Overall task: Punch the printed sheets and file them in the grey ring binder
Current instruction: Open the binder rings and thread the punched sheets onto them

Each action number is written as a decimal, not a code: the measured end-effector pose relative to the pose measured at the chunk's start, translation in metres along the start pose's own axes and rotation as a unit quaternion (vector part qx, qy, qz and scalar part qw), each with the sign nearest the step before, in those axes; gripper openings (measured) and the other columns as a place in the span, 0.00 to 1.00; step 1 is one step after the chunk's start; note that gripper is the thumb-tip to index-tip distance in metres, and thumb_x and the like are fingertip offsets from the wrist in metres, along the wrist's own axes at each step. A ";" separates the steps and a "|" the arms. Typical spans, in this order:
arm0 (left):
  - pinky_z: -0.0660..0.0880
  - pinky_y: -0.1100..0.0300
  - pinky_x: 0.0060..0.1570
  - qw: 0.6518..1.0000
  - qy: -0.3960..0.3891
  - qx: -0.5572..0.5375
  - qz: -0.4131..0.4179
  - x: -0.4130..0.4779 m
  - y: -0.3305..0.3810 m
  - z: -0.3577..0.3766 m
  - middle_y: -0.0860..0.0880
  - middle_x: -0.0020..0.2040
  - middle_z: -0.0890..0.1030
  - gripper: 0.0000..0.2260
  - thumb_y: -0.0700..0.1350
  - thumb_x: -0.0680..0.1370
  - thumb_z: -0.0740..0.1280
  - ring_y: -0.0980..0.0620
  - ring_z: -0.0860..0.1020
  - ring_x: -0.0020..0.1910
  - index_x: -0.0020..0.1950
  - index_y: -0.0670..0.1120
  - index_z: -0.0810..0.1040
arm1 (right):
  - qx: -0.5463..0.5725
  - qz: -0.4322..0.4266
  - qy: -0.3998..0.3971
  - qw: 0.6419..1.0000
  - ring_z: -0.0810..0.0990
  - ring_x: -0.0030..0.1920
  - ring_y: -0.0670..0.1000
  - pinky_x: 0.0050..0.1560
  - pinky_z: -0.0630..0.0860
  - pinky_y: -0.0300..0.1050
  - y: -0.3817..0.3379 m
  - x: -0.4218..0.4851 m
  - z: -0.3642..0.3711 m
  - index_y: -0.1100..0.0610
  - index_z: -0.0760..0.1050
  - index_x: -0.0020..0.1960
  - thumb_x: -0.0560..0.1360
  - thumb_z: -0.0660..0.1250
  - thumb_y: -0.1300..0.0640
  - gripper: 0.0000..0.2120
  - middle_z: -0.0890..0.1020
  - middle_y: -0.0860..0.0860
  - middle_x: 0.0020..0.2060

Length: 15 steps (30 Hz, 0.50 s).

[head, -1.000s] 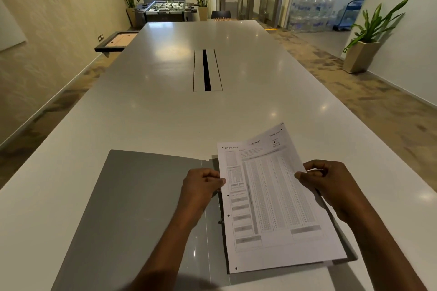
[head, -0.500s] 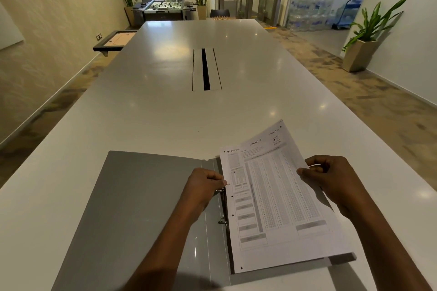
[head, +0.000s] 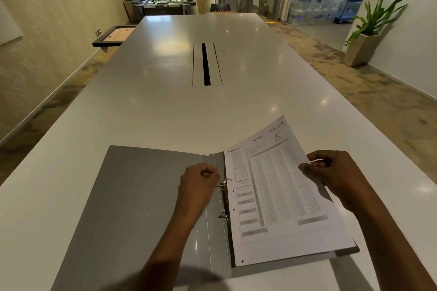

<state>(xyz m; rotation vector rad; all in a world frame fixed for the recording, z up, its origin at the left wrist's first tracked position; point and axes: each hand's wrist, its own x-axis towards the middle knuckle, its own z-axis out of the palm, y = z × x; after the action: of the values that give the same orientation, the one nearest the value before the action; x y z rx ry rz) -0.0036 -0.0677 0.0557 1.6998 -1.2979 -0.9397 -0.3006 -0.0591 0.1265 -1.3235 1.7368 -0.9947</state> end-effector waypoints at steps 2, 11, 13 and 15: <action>0.76 0.63 0.35 0.995 -0.089 -0.003 -0.050 -0.015 0.000 -0.006 0.50 0.37 0.85 0.07 0.48 0.80 0.72 0.56 0.80 0.33 0.45 0.48 0.86 | 0.004 0.000 0.002 1.000 0.85 0.44 0.71 0.48 0.82 0.65 -0.001 0.002 0.000 0.58 0.85 0.44 0.74 0.76 0.63 0.02 0.87 0.62 0.37; 0.70 0.64 0.26 0.953 -0.231 -0.035 -0.191 -0.032 -0.012 -0.002 0.41 0.42 0.88 0.09 0.46 0.80 0.73 0.56 0.75 0.26 0.47 0.41 0.87 | 0.016 0.009 -0.005 1.000 0.88 0.42 0.63 0.49 0.83 0.59 0.011 0.001 0.001 0.58 0.85 0.44 0.74 0.76 0.64 0.02 0.88 0.55 0.35; 0.70 0.64 0.27 0.952 -0.233 -0.042 -0.192 -0.032 -0.012 -0.002 0.46 0.34 0.85 0.07 0.45 0.79 0.74 0.57 0.74 0.25 0.45 0.43 0.87 | 0.019 0.015 -0.004 1.000 0.88 0.42 0.63 0.49 0.83 0.60 0.012 0.001 0.000 0.58 0.85 0.44 0.74 0.76 0.64 0.02 0.88 0.56 0.35; 0.71 0.64 0.28 0.951 -0.242 -0.045 -0.189 -0.032 -0.011 -0.003 0.49 0.33 0.83 0.06 0.44 0.79 0.74 0.57 0.74 0.26 0.44 0.44 0.88 | 0.024 0.016 -0.004 1.000 0.87 0.43 0.64 0.48 0.83 0.59 0.014 0.000 0.000 0.59 0.85 0.44 0.74 0.76 0.64 0.02 0.88 0.56 0.35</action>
<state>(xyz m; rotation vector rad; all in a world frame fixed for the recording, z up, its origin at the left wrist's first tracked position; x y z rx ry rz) -0.0034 -0.0344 0.0495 1.7399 -1.2186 -1.6995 -0.3065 -0.0571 0.1144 -1.2639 1.7132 -1.0051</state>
